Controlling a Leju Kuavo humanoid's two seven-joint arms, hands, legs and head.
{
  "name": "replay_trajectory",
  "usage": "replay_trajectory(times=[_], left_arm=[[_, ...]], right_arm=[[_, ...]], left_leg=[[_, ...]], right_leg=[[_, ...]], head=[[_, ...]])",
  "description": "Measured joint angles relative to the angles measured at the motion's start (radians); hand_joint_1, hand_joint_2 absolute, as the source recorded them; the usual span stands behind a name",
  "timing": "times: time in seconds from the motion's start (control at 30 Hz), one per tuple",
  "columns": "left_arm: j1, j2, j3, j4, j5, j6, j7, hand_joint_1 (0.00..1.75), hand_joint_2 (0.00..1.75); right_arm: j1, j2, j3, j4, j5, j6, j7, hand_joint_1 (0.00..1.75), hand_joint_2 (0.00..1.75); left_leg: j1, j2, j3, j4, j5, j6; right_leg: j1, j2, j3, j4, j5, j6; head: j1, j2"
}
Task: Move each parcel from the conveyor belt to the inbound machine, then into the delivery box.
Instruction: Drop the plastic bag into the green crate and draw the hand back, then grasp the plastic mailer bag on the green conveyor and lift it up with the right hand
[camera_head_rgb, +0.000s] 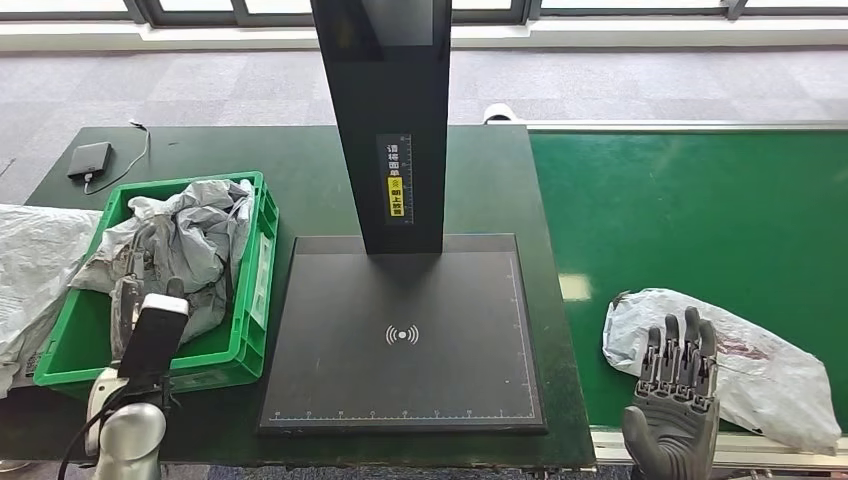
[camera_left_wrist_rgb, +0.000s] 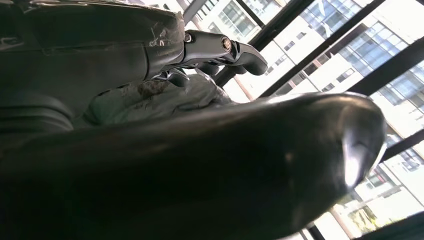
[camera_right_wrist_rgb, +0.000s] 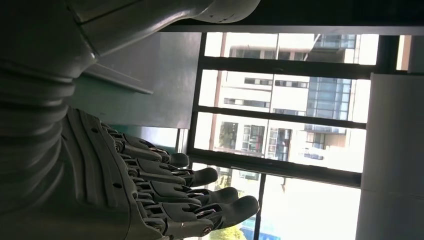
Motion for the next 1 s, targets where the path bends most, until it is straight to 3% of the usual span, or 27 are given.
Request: replay_trajectory(times=[0.13,0.3,0.53,0.77,1.0], left_arm=[[0.094,-0.044,-0.066,-0.073,0.087,-0.02,-0.167,0.0,0.0],[0.168,-0.08,-0.181,-0.162,0.258,-0.111,-0.313,0.0,0.0],[0.202,-0.089,-0.307,-0.229,0.481,-0.241,-0.332,0.0,0.0],[0.214,-0.132,-0.319,-0.241,0.538,-0.292,-0.332,0.0,0.0],[0.223,-0.151,-0.318,-0.241,0.537,-0.292,-0.332,0.0,0.0]], right_arm=[[0.0,0.002,-0.04,0.006,0.061,-0.006,0.0,0.0,1.75],[-0.024,0.036,-0.185,0.039,0.261,-0.034,0.007,0.0,1.75],[-0.085,0.061,-0.354,0.131,0.514,-0.121,0.094,0.0,1.75],[-0.151,0.06,-0.477,0.256,0.778,-0.228,0.265,0.0,1.75],[-0.179,0.06,-0.528,0.315,0.808,-0.241,0.288,0.0,1.75]], left_leg=[[0.0,-0.001,0.0,0.0,-0.001,0.001],[-0.001,-0.001,0.0,0.0,-0.002,0.003],[-0.001,-0.001,0.0,0.0,-0.002,0.003],[-0.001,-0.001,0.001,0.0,-0.001,0.003],[-0.001,-0.001,0.0,0.0,-0.001,0.003]], right_leg=[[-0.001,-0.001,0.0,0.0,-0.001,0.001],[-0.002,-0.001,0.001,0.0,-0.001,0.002],[-0.001,-0.002,0.002,0.0,-0.001,0.002],[-0.001,-0.002,0.002,0.0,-0.001,0.002],[-0.001,-0.002,0.002,0.0,-0.001,0.002]], head=[[0.0,0.0],[0.0,0.0],[0.0,0.0],[0.0,0.0],[0.0,0.0]])
